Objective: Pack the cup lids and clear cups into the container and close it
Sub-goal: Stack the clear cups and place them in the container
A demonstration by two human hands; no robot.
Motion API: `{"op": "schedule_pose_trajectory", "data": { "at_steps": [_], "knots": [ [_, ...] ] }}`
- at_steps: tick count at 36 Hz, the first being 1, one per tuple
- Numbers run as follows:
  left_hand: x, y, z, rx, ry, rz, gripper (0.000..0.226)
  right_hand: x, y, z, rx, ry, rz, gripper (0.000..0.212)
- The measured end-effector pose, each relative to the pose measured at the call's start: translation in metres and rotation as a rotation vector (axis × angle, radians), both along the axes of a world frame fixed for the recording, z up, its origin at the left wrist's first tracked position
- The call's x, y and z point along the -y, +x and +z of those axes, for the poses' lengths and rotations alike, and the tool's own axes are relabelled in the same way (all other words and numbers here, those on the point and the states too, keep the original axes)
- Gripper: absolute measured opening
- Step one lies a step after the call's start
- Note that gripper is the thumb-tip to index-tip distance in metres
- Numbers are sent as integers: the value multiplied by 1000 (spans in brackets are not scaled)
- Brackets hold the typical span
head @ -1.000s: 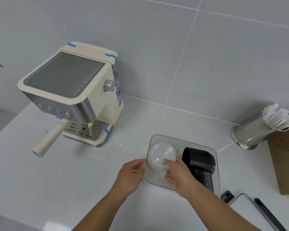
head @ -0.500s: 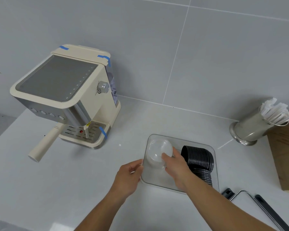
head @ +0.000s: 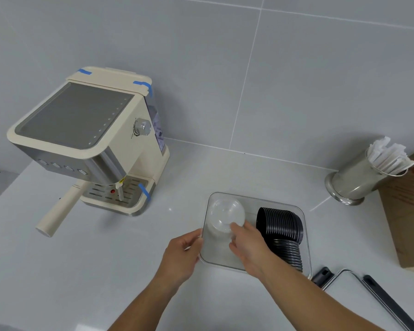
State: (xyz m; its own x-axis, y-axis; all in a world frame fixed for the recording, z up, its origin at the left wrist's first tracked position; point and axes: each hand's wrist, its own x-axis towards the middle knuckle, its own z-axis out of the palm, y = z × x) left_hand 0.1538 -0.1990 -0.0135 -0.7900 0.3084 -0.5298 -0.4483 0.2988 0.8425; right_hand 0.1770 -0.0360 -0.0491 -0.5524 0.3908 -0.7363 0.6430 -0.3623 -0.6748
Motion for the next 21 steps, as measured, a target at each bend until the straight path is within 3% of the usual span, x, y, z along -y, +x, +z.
{"op": "schedule_pose_trajectory", "data": {
  "at_steps": [10,16,19,21],
  "knots": [
    [0,0,5,-14,-6,-42,36,2,-4,1,46,165,61,36],
    [0,-1,-3,-44,-80,-34,37,-8,1,10,18,8,65,42],
    [2,0,-8,-74,-153,-36,25,-16,16,27,-14,-106,12,75],
    [2,1,-7,-107,-204,-23,28,-24,31,44,-31,-87,65,76]
  ]
}}
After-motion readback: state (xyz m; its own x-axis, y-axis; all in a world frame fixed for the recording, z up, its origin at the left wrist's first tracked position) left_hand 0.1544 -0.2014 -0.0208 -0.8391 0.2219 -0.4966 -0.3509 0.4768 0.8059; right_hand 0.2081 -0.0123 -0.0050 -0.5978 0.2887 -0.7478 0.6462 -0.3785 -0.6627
